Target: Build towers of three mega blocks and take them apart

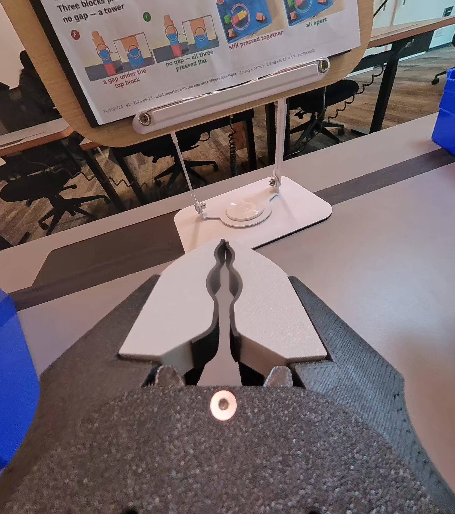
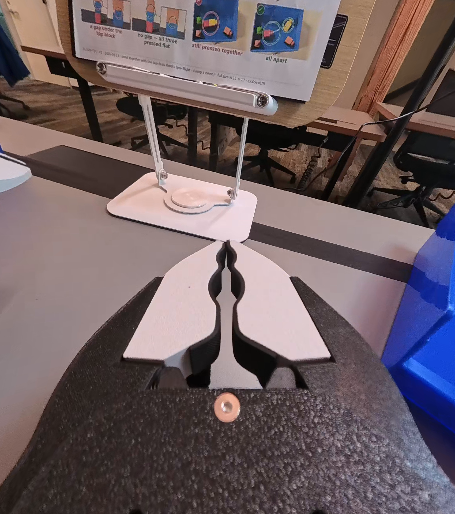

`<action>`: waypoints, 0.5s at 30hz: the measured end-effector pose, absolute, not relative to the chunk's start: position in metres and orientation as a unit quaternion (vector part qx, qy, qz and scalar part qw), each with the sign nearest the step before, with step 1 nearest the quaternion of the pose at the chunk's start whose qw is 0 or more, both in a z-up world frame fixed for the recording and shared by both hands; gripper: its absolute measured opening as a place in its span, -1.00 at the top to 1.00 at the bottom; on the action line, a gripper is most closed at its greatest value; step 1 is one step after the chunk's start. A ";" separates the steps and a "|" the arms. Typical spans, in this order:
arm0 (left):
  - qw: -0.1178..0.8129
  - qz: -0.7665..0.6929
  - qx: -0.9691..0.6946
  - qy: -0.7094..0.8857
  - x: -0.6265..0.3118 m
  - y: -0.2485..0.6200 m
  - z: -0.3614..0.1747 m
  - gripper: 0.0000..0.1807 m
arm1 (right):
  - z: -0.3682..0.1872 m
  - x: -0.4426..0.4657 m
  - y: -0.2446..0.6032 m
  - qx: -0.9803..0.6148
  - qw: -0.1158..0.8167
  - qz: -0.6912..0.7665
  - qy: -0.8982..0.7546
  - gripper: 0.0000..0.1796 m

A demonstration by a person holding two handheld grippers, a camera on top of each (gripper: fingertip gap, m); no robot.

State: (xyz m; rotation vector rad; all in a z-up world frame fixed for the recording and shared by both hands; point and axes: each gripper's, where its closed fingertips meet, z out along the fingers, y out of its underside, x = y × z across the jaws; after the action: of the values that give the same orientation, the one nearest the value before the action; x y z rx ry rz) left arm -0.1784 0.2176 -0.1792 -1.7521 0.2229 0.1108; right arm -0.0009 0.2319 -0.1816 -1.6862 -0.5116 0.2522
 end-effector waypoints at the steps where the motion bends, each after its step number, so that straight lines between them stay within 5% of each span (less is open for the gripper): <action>1: 0.636 0.049 -0.764 0.097 -0.179 0.217 -0.178 1.00 | -0.180 -0.001 0.232 -0.733 0.633 0.110 -0.224 0.99; 15: 0.733 0.022 -0.673 0.096 -0.157 0.185 -0.085 1.00 | -0.082 -0.017 0.187 -0.627 0.729 0.154 -0.227 0.99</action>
State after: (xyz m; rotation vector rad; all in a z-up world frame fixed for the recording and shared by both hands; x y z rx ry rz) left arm -0.1567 0.1850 -0.0847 -1.4808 0.2115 0.0489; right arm -0.0170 0.1873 -0.0825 -1.3816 -0.5000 0.3397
